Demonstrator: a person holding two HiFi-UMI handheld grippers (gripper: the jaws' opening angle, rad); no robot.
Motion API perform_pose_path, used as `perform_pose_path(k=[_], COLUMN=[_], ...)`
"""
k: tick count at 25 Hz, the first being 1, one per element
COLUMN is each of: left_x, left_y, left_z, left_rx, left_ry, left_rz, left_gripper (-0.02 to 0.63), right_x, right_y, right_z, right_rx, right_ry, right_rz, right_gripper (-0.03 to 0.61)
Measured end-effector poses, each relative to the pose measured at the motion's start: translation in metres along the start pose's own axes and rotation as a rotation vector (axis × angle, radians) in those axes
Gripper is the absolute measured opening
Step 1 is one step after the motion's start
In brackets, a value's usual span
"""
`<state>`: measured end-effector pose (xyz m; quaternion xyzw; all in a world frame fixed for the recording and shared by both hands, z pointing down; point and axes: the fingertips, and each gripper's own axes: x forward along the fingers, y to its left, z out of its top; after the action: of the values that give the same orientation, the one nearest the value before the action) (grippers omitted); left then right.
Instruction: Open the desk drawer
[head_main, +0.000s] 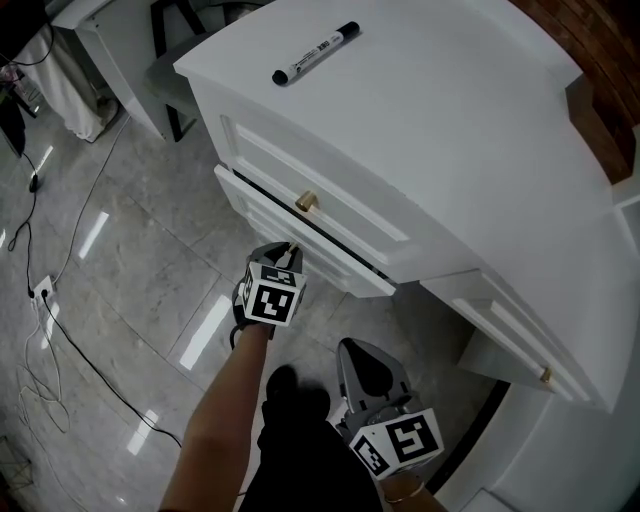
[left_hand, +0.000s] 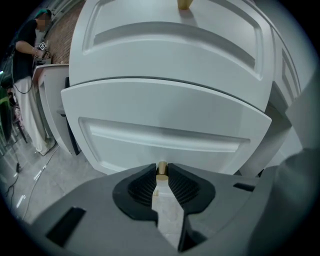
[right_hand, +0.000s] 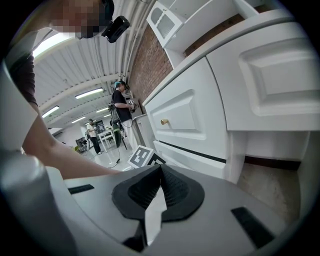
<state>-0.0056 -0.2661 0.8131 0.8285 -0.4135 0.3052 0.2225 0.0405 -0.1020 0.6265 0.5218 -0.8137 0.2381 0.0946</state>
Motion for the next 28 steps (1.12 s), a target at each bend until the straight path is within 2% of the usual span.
perform_pose_path(k=[8, 28], left_x=[-0.029, -0.087], left_y=[0.002, 0.008], left_z=[-0.028, -0.081], left_rx=[-0.017, -0.064], left_ry=[0.037, 0.086], left_rz=[0.015, 0.036], left_gripper=[0.078, 0.078], right_x=[-0.015, -0.035], right_y=[0.015, 0.043], right_z=[0.014, 0.021], right_rx=[0.009, 0.009], right_ry=[-0.014, 0.005], right_rz=[0.004, 0.009], right_gripper=[0.005, 0.005])
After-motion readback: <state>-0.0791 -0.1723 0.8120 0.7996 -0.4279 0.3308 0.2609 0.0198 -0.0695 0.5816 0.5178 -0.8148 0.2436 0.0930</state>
